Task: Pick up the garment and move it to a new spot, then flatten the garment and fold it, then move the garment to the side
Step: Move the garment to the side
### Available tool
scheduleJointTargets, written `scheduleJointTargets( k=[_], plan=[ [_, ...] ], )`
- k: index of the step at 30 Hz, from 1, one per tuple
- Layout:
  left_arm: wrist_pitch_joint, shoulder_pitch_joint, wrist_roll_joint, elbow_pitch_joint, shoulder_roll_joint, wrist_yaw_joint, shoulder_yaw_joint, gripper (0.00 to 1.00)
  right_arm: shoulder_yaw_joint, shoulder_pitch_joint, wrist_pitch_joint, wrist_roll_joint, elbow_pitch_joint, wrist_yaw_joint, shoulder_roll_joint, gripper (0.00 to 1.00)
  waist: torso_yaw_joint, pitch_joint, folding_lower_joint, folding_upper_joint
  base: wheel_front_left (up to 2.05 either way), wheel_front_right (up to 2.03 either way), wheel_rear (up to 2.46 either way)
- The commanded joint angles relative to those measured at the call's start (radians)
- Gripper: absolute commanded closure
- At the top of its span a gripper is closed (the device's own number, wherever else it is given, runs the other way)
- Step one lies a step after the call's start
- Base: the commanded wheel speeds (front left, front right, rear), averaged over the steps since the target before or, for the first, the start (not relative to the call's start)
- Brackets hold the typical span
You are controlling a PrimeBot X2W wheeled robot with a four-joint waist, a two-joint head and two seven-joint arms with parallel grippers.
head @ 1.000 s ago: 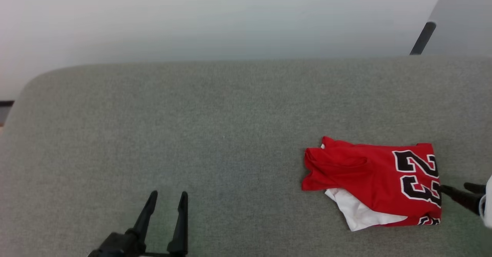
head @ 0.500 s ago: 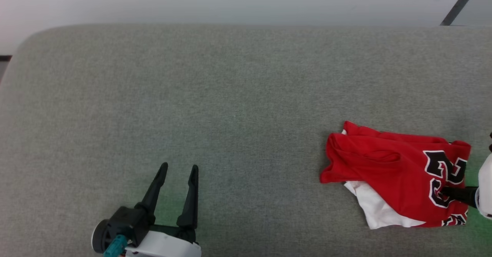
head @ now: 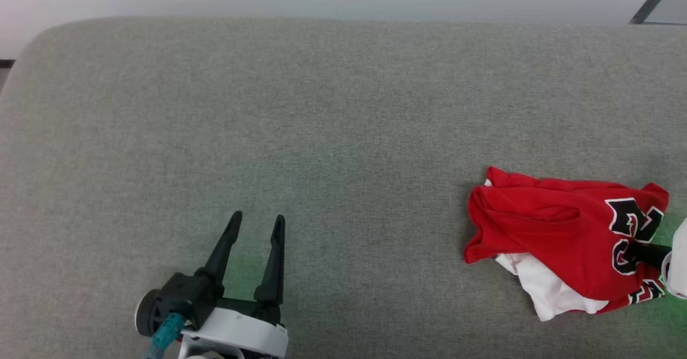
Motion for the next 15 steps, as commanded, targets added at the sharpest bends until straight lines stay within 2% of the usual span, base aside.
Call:
scheduleJointTargets(
  k=[1, 15],
  plan=[
    [-0.004, -0.01, 0.01, 0.001, -0.001, -0.005, 0.001, 0.0, 0.023, 0.019, -0.036, 0.006, -0.001, -0.002, 0.012, 1.0, -0.013, -0.006, 0.0, 0.0, 0.0, 0.0, 0.0],
    [-0.002, -0.046, 0.042, -0.01, 0.002, -0.02, 0.0, 0.0, -0.078, 0.041, -0.246, 0.062, -0.127, -0.002, -0.143, 1.0, -0.167, 0.01, 0.0, 0.0, 0.0, 0.0, 0.0]
  ],
)
